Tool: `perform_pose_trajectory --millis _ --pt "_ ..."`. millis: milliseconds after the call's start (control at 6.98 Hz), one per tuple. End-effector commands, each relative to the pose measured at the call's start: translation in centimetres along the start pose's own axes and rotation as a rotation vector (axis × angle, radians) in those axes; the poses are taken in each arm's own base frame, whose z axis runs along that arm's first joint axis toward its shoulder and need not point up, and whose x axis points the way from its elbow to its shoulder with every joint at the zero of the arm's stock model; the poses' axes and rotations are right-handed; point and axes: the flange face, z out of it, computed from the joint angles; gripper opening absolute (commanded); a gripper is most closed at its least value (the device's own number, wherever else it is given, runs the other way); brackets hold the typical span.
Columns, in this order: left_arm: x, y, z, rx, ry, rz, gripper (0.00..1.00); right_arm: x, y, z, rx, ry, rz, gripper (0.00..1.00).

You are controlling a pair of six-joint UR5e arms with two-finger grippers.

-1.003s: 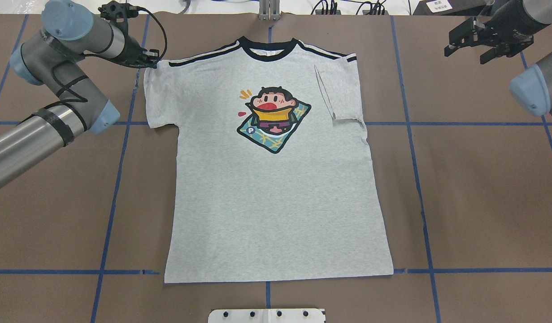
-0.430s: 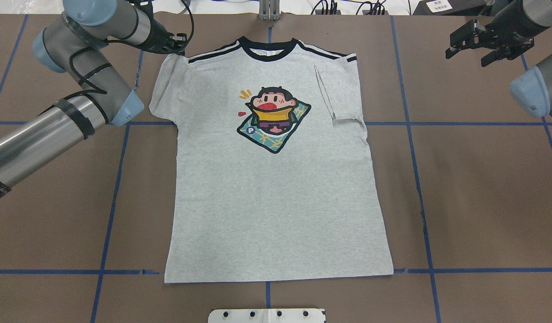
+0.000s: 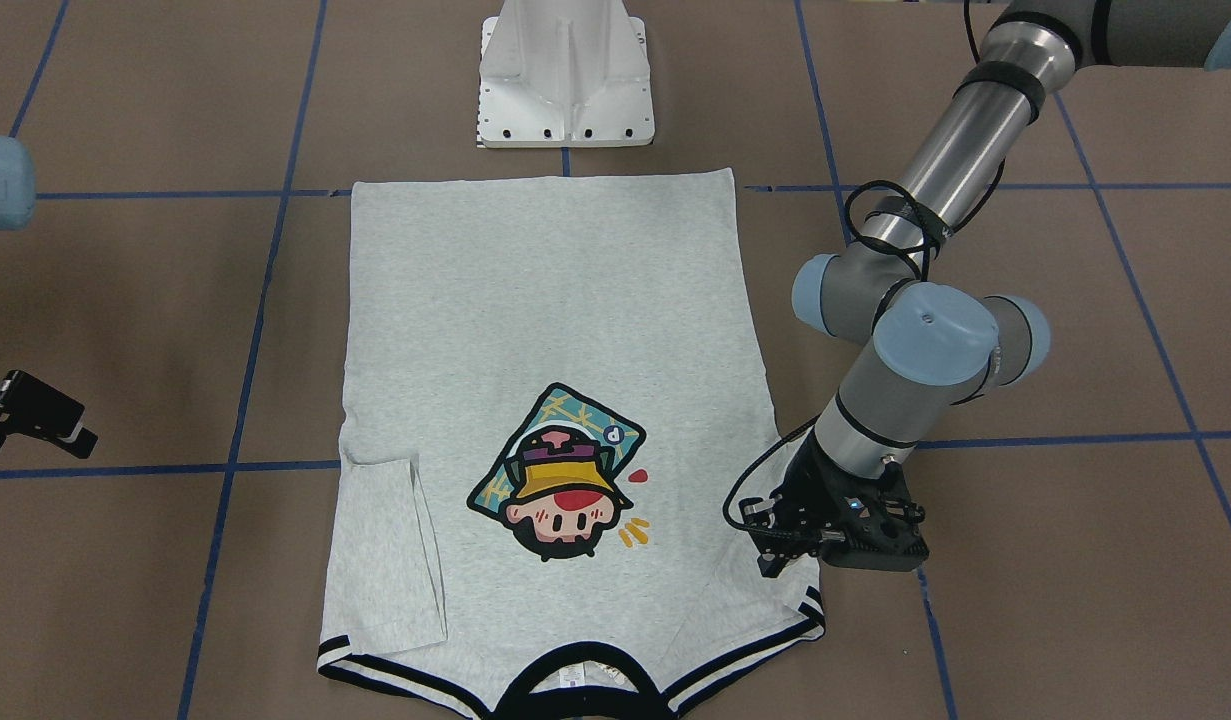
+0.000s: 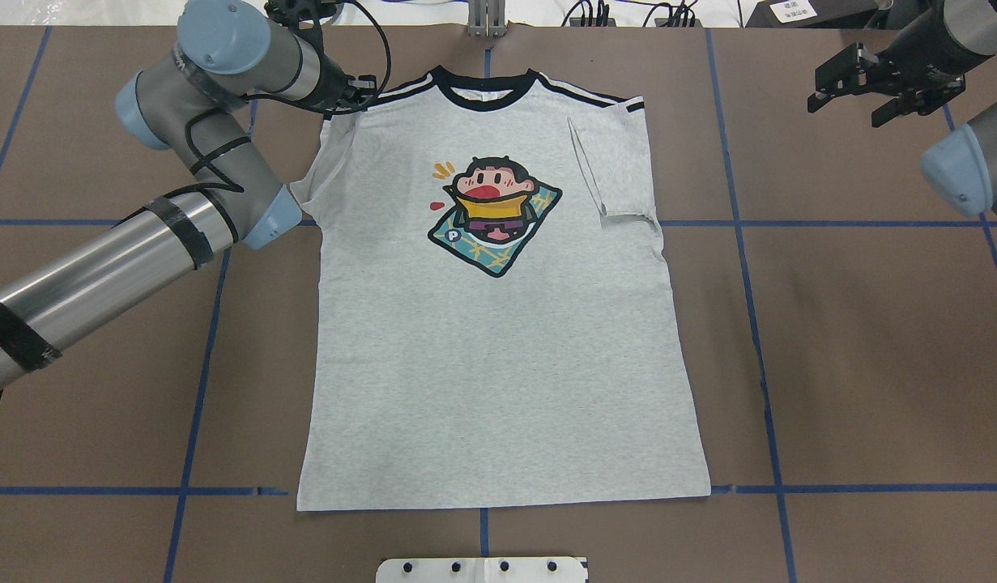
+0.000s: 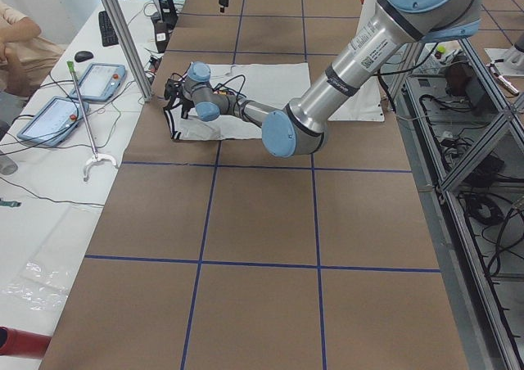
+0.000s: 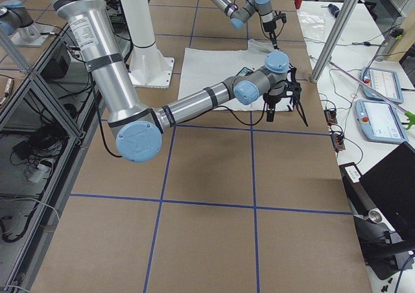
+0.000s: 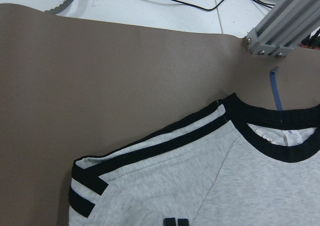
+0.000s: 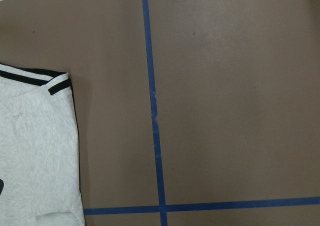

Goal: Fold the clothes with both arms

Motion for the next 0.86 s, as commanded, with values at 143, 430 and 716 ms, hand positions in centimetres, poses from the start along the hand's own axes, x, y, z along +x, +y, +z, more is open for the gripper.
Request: perform_pose_trajectory --millis 143,430,716 --pt "0.6 -1.3 1.4 0.067 -0.059 -0.004 0.11 -0.1 0.0 0.2 -0.005 -0.002 0.001 1.00" --pt "2.9 -1.0 -0.4 0.080 -0.002 0.004 1.00 -1.5 0.4 0.1 -0.002 -0.013 -0.015 1.00" --pt "3.5 5.5 -4.0 0.049 0.104 0.050 1.00 -8.2 3.2 0.7 0.036 -0.026 0.086 1.00"
